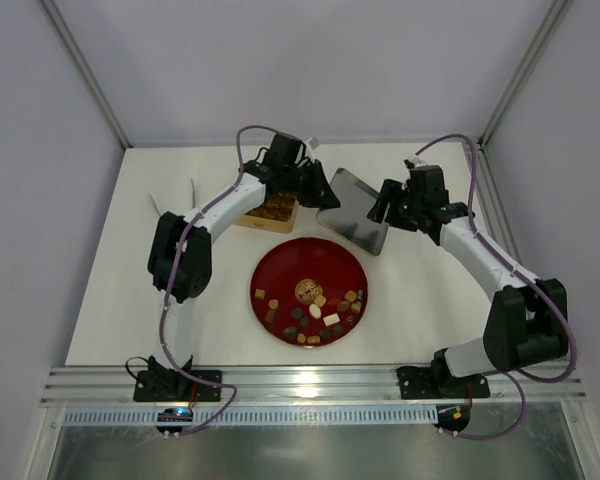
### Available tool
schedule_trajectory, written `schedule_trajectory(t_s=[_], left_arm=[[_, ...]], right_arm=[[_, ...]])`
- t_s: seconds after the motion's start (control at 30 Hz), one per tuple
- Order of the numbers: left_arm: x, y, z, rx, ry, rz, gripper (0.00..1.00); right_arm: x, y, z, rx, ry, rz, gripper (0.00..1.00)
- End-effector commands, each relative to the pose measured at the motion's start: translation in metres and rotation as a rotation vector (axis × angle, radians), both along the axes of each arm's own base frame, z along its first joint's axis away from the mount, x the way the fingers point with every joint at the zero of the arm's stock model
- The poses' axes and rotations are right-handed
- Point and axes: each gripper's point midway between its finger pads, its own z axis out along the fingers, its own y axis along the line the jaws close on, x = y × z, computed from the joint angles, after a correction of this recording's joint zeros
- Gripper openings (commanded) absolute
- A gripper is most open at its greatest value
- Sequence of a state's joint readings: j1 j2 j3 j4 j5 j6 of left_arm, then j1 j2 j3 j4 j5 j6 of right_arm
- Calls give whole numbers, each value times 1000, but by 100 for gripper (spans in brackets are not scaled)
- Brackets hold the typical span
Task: Pack the chocolate
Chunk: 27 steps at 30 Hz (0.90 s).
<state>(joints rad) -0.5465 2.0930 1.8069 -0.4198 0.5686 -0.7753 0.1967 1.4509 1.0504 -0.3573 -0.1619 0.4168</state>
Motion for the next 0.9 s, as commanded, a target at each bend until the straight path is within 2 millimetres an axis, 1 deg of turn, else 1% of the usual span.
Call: schedule_trajectory(t_s=[0.0,0.03,0.07,0.1,0.13,0.17,0.23,0.27,0.3,0.37,0.4,0.43,0.47,0.5,0.57,0.6,0.63,0.67,0.7,0.73,0.77,0.8,0.83,0.87], left_arm=[[-18,5,36,-60,-2,-32,0],[-19,9,32,-54,15,-21,0],[-21,11,36,-63,20,-24,0],[-23,13,35,-64,30,-24,0],[-21,17,34,-65,39,-16,0],[-22,20,33,-66,53,-8,0],[-24,23,35,-76,68,-7,0],[-24,26,34,-77,86,1,0],[-26,26,35,-81,95,-2,0],[-27,30,34,-88,122,7,0],[-29,31,33,-95,143,9,0],[-29,32,32,-99,157,13,0],[-30,33,32,-104,173,16,0],[-32,34,30,-108,195,20,0],[-35,33,32,-119,210,12,0],[-36,34,31,-120,221,18,0],[-37,34,32,-123,228,17,0],[-37,35,31,-124,233,20,0],[-38,35,32,-126,237,21,0],[-39,35,33,-128,241,24,0],[-39,35,33,-127,244,25,0],[-40,36,33,-128,245,26,0],[-40,36,33,-126,244,28,0],[-42,37,33,-125,247,31,0]], right_arm=[[4,-17,44,-161,-190,-58,70],[-3,-11,54,-176,-230,-39,70],[-6,-11,62,-211,-265,-29,72],[-8,-14,66,-245,-287,-41,73],[-13,-11,77,-254,-324,-27,73],[-20,2,82,-281,-358,40,73],[-28,14,92,-326,-412,91,73],[-40,31,98,-358,-451,171,73],[-47,39,100,-383,-466,203,73],[-57,46,100,-457,-480,237,73],[-68,63,102,-482,-501,303,73],[-71,64,103,-509,-503,297,73],[-77,70,97,-553,-492,344,72],[-86,83,100,-571,-513,395,72],[-93,89,97,-636,-507,427,72],[-99,104,96,-658,-517,468,72],[-101,107,95,-695,-519,489,72],[-102,105,94,-745,-514,479,72],[-102,111,95,-771,-517,489,72],[-105,120,85,-813,-504,526,72],[-103,117,84,-868,-497,509,71],[-101,119,86,-892,-501,498,71],[-98,121,78,-937,-482,504,70],[-97,121,76,-972,-471,512,70]])
